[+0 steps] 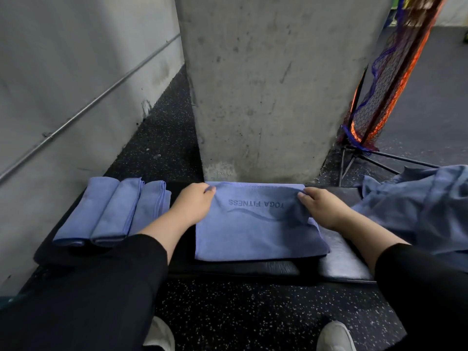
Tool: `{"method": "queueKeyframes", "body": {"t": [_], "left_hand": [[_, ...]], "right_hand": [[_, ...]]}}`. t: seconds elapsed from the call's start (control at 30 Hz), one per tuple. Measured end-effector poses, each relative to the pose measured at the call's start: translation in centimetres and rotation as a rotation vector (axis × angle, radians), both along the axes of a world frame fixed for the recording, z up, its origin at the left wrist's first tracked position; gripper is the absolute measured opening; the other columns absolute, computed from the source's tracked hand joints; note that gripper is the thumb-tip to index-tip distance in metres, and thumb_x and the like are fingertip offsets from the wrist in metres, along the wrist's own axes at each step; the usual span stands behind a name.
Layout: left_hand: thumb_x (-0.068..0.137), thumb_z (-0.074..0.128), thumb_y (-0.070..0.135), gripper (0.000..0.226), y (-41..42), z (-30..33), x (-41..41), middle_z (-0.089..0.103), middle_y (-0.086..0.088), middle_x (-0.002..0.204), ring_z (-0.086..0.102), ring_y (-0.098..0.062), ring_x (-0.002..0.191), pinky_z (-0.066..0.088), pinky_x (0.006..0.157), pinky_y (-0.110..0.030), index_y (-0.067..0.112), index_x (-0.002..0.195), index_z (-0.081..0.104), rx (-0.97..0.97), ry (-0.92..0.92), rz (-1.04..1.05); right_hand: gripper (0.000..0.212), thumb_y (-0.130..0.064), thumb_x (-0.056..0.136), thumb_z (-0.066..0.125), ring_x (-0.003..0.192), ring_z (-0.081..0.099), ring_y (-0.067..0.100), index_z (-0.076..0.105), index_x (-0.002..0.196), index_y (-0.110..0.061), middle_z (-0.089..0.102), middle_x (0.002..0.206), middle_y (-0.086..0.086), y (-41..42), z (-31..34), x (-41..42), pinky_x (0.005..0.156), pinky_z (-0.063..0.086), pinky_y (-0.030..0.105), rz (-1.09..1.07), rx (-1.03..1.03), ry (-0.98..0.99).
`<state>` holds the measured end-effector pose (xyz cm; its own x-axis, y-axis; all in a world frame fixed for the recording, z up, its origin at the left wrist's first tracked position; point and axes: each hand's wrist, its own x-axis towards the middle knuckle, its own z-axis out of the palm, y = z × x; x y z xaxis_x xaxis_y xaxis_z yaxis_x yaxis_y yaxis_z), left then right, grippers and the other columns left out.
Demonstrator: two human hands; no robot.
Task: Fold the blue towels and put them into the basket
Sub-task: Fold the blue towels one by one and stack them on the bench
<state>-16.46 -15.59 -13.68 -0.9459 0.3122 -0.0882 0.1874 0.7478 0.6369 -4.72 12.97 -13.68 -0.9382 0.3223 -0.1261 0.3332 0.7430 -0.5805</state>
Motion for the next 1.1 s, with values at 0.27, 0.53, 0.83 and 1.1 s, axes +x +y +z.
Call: {"method": "queueKeyframes", "body": {"t": [0.27,0.53,0.83,1.1], "left_hand": [[0.103,0.042,0.020,0.030,1.1,-2.0,-1.5,0.067,-0.009,0.097,0.063,-0.027,0.089,0.049,0.073,-0.036,0.005,0.094,0.066,-0.215,-0.093,-0.104],[0.106,0.043,0.029,0.042,-1.0,0.4,2.0,0.046,0.000,0.068,0.040,-0.012,0.060,0.029,0.053,-0.027,0.015,0.066,0.044,-0.368,-0.140,-0.335],[0.106,0.045,0.035,0.038,-4.3,1.6,5.1,0.055,-0.001,0.076,0.051,-0.013,0.072,0.044,0.068,-0.032,0.007,0.083,0.059,-0.275,-0.264,-0.417],[0.103,0.050,0.016,0.024,-3.0,4.4,3.2,0.077,-0.008,0.099,0.071,-0.016,0.095,0.052,0.085,-0.031,0.008,0.099,0.072,0.651,-0.451,-0.055]], "right_hand": [[0.034,-0.025,0.105,0.042,0.090,0.058,0.034,0.060,0.093,0.001,0.066,0.096,0.018,0.4,-1.2,-1.6,0.075,0.040,0.038,-0.012,0.096,-0.112],[0.025,-0.026,0.105,0.045,0.067,0.060,0.013,0.056,0.085,-0.016,0.059,0.077,-0.001,-0.4,0.9,2.7,0.063,0.054,0.026,0.162,0.090,-0.417],[0.027,-0.019,0.103,0.054,0.076,0.058,0.024,0.060,0.087,0.002,0.052,0.084,0.017,0.0,2.0,7.1,0.066,0.060,0.041,0.117,-0.328,-0.399],[0.030,-0.021,0.101,0.056,0.096,0.066,0.037,0.068,0.115,0.002,0.071,0.109,0.026,-0.3,4.7,4.7,0.091,0.053,0.048,-0.097,-0.929,0.012]]}}
